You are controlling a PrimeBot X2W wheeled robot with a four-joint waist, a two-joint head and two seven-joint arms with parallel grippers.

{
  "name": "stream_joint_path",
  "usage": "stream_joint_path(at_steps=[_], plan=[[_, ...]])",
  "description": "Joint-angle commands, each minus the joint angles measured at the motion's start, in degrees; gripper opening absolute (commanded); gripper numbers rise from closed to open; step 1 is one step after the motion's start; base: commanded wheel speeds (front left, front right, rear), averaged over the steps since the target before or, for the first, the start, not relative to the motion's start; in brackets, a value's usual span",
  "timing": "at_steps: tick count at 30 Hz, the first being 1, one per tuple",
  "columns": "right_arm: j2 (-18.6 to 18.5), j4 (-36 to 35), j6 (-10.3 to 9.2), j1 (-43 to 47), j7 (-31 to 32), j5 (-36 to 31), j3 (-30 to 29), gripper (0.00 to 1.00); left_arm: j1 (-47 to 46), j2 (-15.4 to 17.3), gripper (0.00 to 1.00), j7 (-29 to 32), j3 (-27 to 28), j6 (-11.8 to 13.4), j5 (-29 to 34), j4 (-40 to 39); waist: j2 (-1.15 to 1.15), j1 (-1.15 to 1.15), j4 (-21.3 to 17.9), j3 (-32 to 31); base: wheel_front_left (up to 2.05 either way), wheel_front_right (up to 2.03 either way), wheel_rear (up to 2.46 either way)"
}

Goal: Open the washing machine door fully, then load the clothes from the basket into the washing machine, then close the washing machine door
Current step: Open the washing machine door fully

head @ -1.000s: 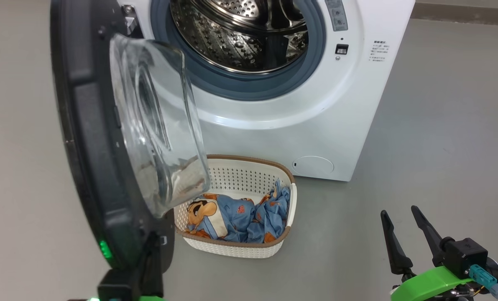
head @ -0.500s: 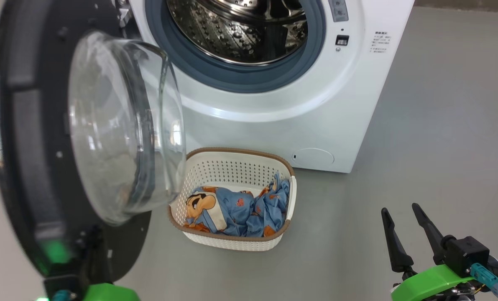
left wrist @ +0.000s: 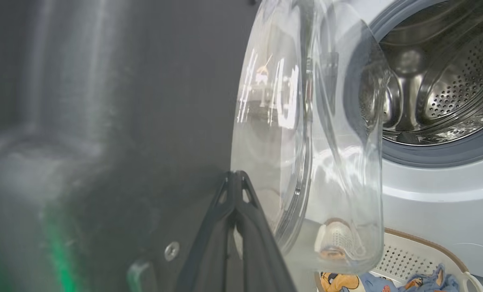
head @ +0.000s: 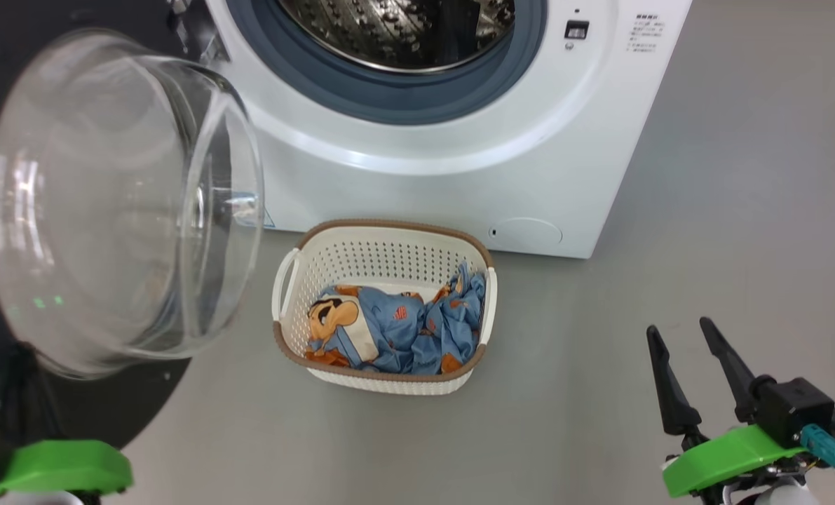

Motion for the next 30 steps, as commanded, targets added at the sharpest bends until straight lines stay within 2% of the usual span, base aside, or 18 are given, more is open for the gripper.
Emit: stream_joint_path(at_steps=[1,12,18,23,30], plan=[[-0.4,-1.9,0.09,-1.9,0.0,-0.5,1.4,1.0,-3.4,3.0,0.0,-0.8,4.0,0.0,-0.8,0.2,0.0,0.0,0.1,1.1,0.0,0.0,0.0],[-1.4,-4.7,0.09,-3.4,1.2,-0.9,0.9,1.0,-9.4,4.9,0.0,-3.8,11.2,-4.4,-4.0,8.7,0.0,0.0,0.4,5.1,0.0,0.0,0.0],[-1.6,-5.7,0.09,-4.1,1.7,-1.2,0.6,1.0,-12.8,5.4,0.0,-4.3,15.6,-7.6,-5.0,15.1,0.0,0.0,0.6,6.7,0.0,0.0,0.0],[-1.7,-5.9,0.09,-4.6,1.9,-1.3,0.5,1.0,-15.6,5.7,0.0,-4.4,19.8,-10.9,-3.4,20.0,0.0,0.0,0.6,7.3,0.0,0.0,0.0],[-1.7,-5.5,0.09,-4.5,1.8,-1.3,0.5,1.0,-16.2,3.9,0.0,-4.4,23.2,-13.2,-0.3,22.3,0.0,0.0,0.6,6.7,0.0,0.0,0.0]])
